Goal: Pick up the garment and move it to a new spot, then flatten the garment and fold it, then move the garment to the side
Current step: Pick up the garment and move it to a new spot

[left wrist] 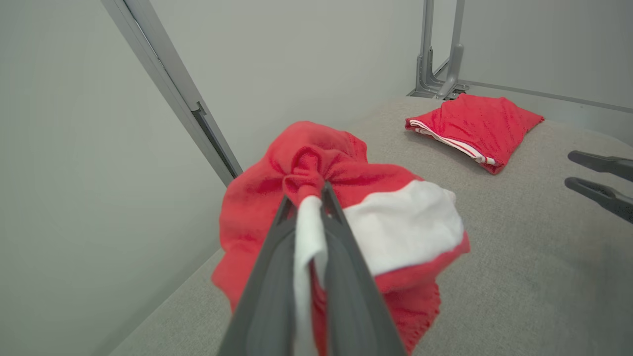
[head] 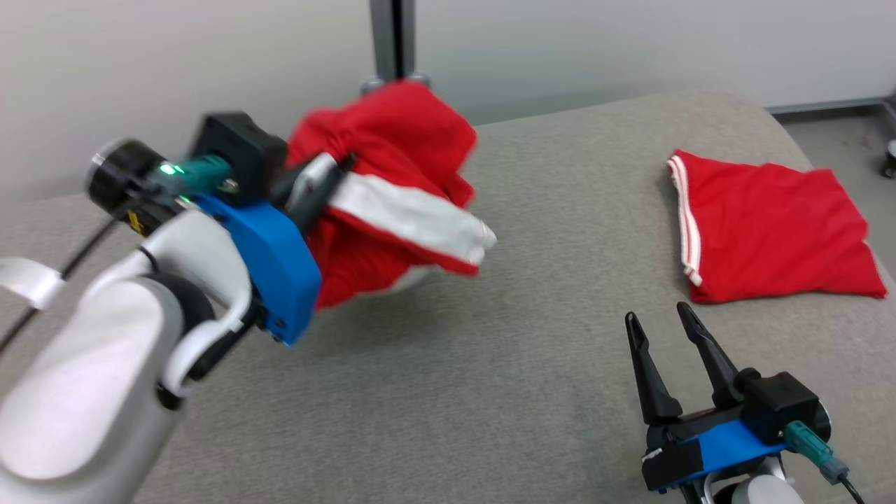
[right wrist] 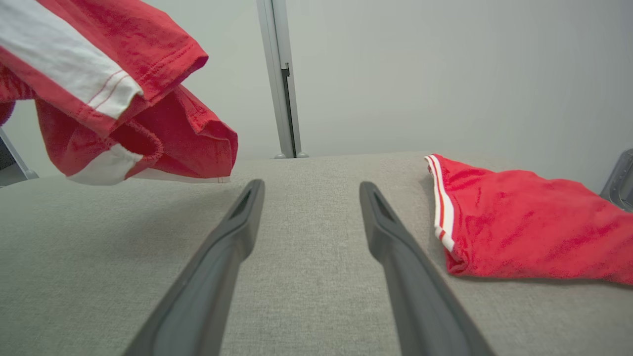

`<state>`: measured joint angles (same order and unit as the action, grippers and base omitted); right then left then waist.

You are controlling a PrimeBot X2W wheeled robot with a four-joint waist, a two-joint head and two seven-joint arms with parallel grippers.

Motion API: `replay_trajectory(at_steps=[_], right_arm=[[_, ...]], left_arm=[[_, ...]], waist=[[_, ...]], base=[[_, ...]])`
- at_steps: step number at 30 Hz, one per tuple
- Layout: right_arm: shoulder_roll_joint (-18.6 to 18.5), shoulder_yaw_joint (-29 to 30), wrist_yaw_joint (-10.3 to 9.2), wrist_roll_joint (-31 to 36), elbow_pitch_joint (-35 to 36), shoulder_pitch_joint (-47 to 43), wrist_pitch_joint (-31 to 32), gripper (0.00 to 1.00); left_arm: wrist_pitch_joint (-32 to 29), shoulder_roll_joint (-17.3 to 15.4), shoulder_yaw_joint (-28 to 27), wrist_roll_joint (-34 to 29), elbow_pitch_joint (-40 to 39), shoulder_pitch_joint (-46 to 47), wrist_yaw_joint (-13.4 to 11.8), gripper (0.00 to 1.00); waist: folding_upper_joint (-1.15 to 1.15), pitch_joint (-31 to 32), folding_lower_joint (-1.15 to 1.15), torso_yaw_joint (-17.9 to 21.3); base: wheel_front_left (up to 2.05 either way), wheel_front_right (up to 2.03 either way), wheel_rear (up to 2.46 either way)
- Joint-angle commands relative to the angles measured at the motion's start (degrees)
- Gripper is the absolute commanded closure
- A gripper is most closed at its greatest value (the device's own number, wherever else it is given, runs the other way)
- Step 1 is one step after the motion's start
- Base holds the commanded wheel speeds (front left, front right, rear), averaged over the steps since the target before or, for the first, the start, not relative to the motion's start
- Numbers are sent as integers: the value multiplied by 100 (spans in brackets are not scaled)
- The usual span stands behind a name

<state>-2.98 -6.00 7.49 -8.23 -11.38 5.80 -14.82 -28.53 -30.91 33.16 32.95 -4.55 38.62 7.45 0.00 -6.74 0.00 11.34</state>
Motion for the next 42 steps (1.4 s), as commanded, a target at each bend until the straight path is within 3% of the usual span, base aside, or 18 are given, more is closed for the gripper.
replay_trajectory(at_steps=[1,8,9,10,11,16,17,20,28,34,42], right_arm=[[10,2,1,-44,12,80,-36,0],[10,-145,1,-137,13,224,-42,0],[10,-156,1,-140,8,223,-42,0],[9,-145,1,-150,-1,213,-43,0],[10,-133,1,-146,-10,196,-44,0],[10,0,1,-48,-20,81,-42,0],[9,124,1,-2,14,29,-41,0],[11,185,1,36,41,-46,-41,0],[9,366,1,74,218,-288,81,0],[-3,444,1,123,326,-388,188,0],[-36,585,1,108,396,-546,299,0]], left_arm=[[102,56,206,10,161,-134,-2,100],[680,528,1037,-292,1284,-426,-23,100],[813,614,1091,-330,1490,-489,-59,91],[923,701,1153,-382,1680,-554,-78,57],[1042,792,1172,-391,1865,-618,-112,0],[1611,1118,1144,-319,2328,-872,-261,0],[2011,1242,1034,-237,2403,-1036,-354,0],[2402,1332,932,-170,2422,-1224,-446,0],[4150,1445,244,77,2198,-2104,-889,0],[4368,1391,-307,-22,1983,-2620,-1055,0],[4375,1470,-1548,-642,1449,-3401,-1159,0]], waist=[[0,7,0,168],[0,-236,0,523],[0,-249,0,544],[0,-254,0,551],[0,-247,0,552],[0,-136,0,455],[0,-61,0,330],[0,13,0,188],[0,243,0,-563],[0,298,0,-858],[0,367,0,-1107]], base=[[0,0,0],[0,0,0],[0,0,0],[0,0,0],[0,0,0],[0,0,0],[0,0,0],[0,0,0],[0,0,0],[0,0,0],[0,0,0]])
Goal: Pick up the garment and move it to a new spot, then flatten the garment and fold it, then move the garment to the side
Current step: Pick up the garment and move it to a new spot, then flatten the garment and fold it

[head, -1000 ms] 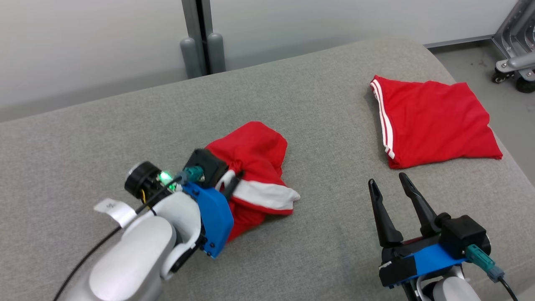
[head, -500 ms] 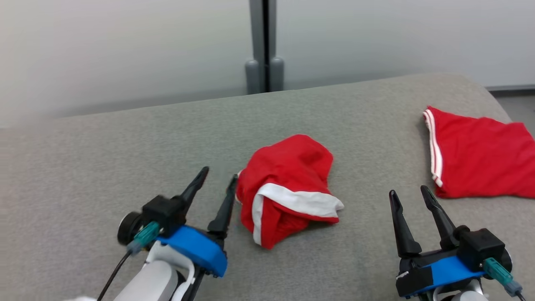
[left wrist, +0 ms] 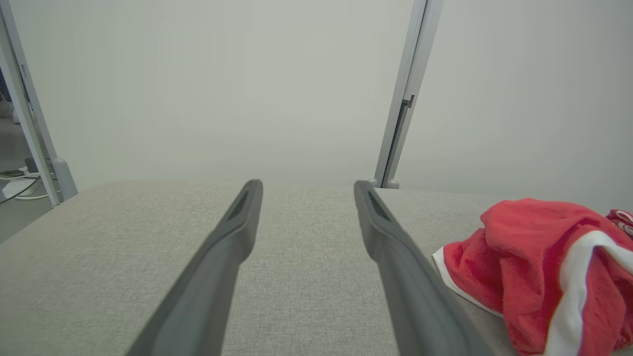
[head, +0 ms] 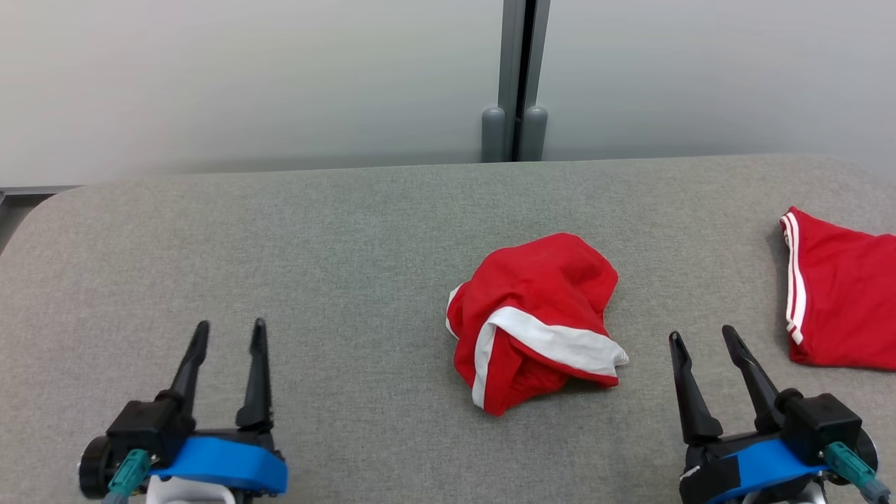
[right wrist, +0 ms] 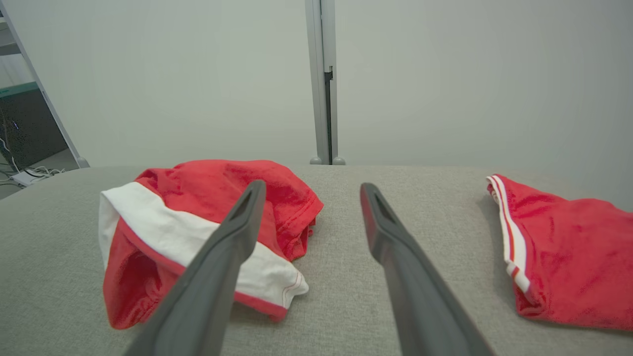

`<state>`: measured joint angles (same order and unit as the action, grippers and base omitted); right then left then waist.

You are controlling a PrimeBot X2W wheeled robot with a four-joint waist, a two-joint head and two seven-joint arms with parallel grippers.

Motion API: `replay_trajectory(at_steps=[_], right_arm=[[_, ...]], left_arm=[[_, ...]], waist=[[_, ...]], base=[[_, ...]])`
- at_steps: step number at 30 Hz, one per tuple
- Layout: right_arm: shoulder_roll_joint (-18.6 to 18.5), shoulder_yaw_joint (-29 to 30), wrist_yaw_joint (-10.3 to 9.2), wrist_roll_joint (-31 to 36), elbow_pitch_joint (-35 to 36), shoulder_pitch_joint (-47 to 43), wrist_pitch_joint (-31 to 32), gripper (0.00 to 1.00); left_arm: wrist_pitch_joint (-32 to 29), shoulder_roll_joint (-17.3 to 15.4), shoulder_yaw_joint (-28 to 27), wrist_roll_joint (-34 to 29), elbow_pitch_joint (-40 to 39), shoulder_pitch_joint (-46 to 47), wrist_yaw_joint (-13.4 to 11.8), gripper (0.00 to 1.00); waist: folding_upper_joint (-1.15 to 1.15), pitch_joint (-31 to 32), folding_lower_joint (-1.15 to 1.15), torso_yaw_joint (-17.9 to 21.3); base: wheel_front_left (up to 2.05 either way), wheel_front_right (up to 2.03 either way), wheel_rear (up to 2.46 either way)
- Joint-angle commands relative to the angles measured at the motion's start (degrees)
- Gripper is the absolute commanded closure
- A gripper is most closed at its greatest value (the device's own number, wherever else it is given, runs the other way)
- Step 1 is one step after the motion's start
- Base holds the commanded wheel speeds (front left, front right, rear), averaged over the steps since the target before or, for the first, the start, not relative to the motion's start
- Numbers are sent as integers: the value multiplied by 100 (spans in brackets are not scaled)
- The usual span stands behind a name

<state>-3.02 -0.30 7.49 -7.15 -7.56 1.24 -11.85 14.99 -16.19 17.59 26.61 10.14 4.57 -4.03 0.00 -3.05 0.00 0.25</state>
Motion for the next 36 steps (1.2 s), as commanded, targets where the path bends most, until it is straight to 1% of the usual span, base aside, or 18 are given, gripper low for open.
replay_trajectory(at_steps=[1,4,8,11,20,31,36], right_arm=[[-40,23,1,-10,12,-89,15,0],[-44,68,1,-29,-21,-130,57,0],[-38,118,1,-9,-63,-203,125,0],[-28,146,1,-44,-96,-244,168,0],[-4,115,1,-82,-139,-257,192,0],[5,1,1,-99,-199,-151,244,0],[7,-104,1,-247,-243,84,497,0]], left_arm=[[24,7,-110,-90,-31,-67,-27,0],[24,16,-380,-298,27,-244,16,0],[25,45,-567,-521,57,-431,28,0],[25,74,-704,-580,96,-526,97,0],[25,233,-769,-701,61,-611,204,0],[26,276,-773,-724,83,-531,295,0],[26,283,-786,-714,85,-469,337,0]], waist=[[0,3,0,-9],[0,25,0,-28],[0,74,0,-32],[0,101,0,-27],[0,104,0,-42],[0,61,0,-51],[0,15,0,-70]], base=[[0,0,0],[0,0,0],[0,0,0],[0,0,0],[0,0,0],[0,0,0],[0,0,0]])
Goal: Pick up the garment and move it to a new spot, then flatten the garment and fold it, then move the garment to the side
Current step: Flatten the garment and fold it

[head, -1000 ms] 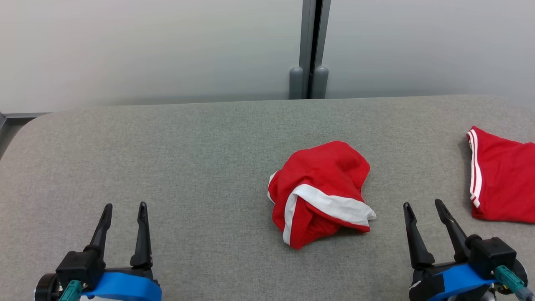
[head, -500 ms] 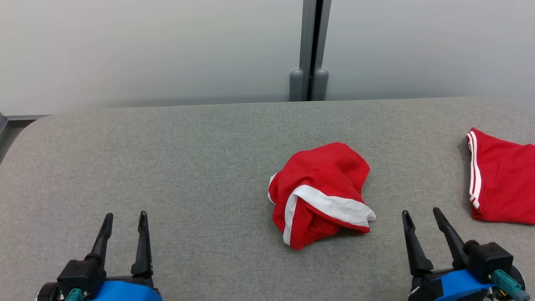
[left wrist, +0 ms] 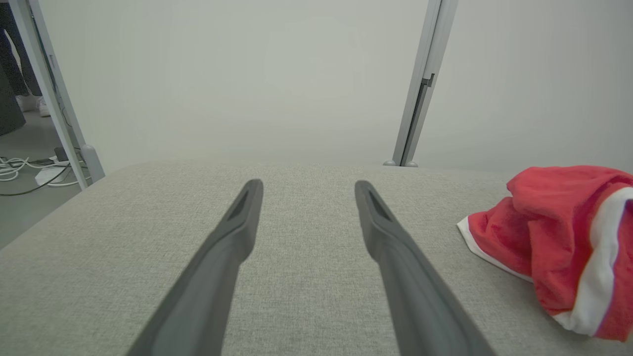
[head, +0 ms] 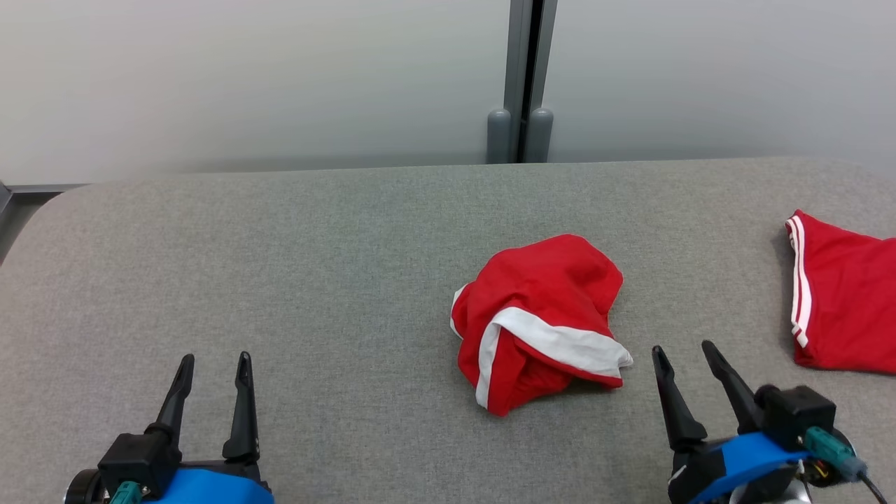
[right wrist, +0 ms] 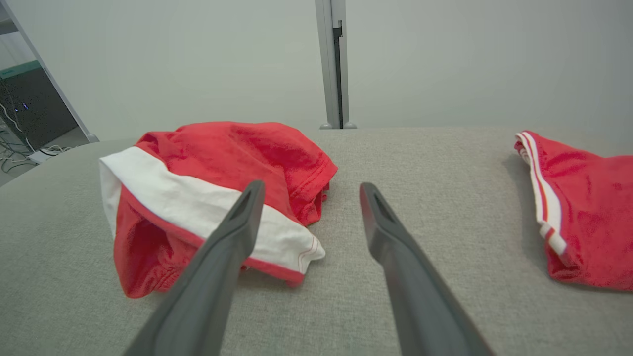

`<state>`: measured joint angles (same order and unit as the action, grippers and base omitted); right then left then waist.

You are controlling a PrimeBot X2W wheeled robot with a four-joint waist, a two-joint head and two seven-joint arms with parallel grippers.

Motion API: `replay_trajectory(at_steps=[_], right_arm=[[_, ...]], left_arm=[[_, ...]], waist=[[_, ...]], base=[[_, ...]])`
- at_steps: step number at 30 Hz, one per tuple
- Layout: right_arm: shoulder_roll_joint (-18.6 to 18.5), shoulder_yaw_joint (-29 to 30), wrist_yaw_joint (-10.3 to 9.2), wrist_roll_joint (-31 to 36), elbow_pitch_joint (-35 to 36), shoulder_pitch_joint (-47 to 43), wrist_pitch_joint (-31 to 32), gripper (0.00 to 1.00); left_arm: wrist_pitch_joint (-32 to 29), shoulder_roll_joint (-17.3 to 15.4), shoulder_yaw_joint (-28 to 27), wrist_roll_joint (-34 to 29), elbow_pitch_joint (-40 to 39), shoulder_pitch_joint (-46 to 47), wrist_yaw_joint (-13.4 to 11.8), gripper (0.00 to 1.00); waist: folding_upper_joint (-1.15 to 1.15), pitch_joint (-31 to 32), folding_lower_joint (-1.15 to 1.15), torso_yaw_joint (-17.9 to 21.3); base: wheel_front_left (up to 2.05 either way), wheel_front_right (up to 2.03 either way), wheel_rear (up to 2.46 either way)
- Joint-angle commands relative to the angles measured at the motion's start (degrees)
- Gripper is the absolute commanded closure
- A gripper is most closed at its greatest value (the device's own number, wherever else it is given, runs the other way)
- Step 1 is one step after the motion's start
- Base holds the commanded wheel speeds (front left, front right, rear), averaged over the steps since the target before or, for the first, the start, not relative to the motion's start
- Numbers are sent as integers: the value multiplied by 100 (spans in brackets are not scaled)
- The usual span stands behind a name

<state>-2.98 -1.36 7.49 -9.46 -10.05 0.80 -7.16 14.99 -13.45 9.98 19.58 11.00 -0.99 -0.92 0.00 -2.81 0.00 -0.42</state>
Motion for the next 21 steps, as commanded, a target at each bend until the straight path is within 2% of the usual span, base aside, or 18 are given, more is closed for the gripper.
replay_trajectory(at_steps=[1,8,10,16,21], right_arm=[[2,18,1,-23,-25,189,142,0],[6,135,1,-349,-609,836,1739,0],[8,182,2,-447,-793,1054,2004,0],[8,188,2,-732,-1654,1588,2337,0],[7,74,2,-668,-2146,1841,2249,0]], left_arm=[[26,10,-36,-9,-8,96,26,0],[26,25,-11,-54,-37,204,66,0],[26,36,18,-55,-39,260,92,0],[26,64,80,-113,-29,414,148,0],[26,87,92,-130,10,498,186,0]], waist=[[0,-28,0,-2],[0,-195,0,-68],[0,-260,0,-114],[0,-468,0,-286],[0,-564,0,-414]], base=[[0,0,0],[0,0,0],[0,0,0],[0,0,0],[0,0,0]])
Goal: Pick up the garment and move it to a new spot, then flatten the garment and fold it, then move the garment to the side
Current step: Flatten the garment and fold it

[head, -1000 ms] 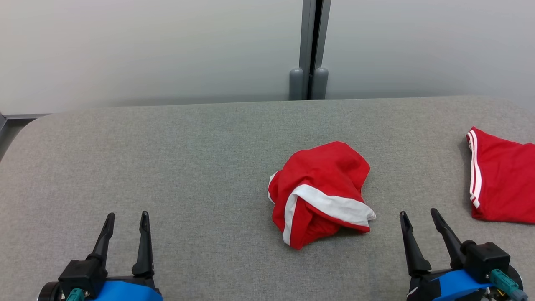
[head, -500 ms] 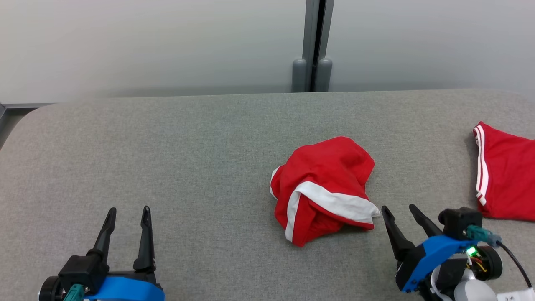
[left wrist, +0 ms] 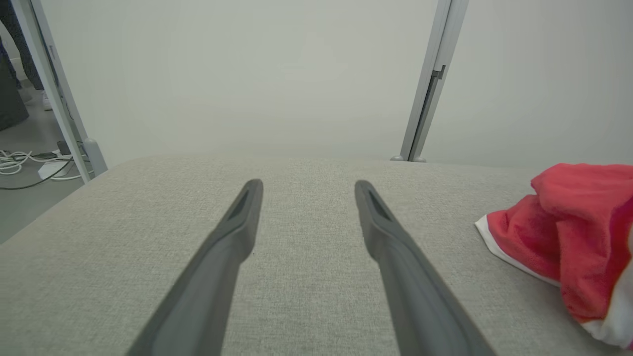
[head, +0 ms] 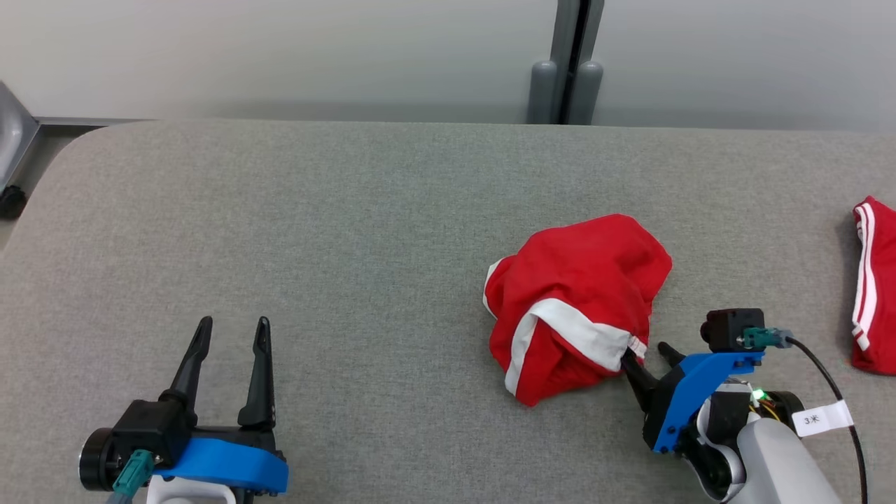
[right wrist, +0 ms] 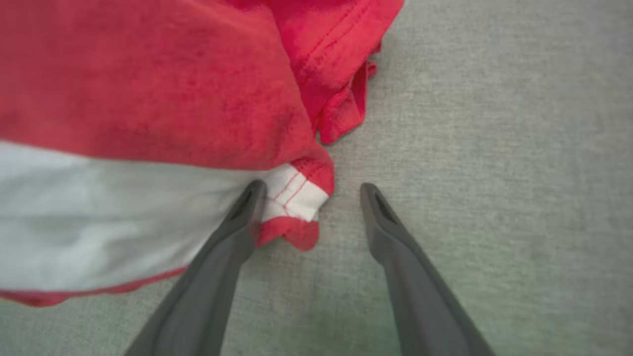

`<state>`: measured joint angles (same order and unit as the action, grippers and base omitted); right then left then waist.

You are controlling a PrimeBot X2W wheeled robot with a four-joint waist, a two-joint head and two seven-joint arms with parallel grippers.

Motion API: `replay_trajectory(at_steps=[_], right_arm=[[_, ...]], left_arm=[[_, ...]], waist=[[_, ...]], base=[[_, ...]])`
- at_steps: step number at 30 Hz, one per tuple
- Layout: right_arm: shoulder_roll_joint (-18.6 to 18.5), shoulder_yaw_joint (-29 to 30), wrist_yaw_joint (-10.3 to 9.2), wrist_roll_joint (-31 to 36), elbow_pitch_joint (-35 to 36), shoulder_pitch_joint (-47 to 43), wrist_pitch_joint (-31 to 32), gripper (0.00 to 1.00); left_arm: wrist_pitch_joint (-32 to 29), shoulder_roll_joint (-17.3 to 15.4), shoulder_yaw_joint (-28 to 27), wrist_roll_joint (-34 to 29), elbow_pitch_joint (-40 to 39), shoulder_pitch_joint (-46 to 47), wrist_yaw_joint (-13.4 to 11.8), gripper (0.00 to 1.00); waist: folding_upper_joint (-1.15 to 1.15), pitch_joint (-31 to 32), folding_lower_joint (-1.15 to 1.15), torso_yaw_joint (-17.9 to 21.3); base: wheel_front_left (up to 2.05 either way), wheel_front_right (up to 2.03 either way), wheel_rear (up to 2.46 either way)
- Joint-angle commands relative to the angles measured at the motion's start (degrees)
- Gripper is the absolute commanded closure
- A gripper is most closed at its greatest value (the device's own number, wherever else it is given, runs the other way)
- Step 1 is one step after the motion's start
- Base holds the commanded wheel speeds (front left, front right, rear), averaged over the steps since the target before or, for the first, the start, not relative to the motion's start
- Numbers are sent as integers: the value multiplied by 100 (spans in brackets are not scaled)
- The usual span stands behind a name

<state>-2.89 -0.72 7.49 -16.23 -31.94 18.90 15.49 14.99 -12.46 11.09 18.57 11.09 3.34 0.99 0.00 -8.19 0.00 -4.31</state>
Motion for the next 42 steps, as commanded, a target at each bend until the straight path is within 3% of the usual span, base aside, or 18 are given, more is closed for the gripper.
replay_trajectory(at_steps=[1,2,3,10,18,24,29,34,42], right_arm=[[-1,-33,1,2,-58,56,-44,0],[-5,-36,1,72,-134,95,-78,68],[-8,-42,1,125,-204,123,-106,100],[-5,87,2,237,54,13,-382,100],[-4,-363,2,-599,1878,-116,-143,100],[-5,-955,2,-1066,2824,489,298,100],[-5,-1467,2,-1582,2562,1549,222,100],[-5,-1961,2,-2344,2005,2798,-361,100],[-8,-2379,2,-2531,1330,3917,-1380,100]], left_arm=[[26,-3,-24,-34,11,74,-1,0],[26,8,-22,-43,19,82,7,0],[26,19,-20,-49,24,89,19,0],[26,83,-49,-60,101,20,53,0],[26,139,-159,-79,85,-149,84,0],[25,217,-207,-132,27,-93,120,0],[25,282,-240,-196,-17,64,189,0],[26,333,-292,-265,3,134,253,0],[25,404,-445,-391,-17,45,317,0]], waist=[[0,-38,0,-45],[0,-49,0,-65],[0,-55,0,-84],[0,62,0,-157],[0,285,0,-75],[0,226,0,-53],[0,34,0,-101],[0,-45,0,-152],[0,22,0,-88]], base=[[0,0,0],[0,0,0],[0,0,0],[0,0,0],[0,0,0],[0,0,0],[0,0,0],[0,0,0],[0,0,0]])
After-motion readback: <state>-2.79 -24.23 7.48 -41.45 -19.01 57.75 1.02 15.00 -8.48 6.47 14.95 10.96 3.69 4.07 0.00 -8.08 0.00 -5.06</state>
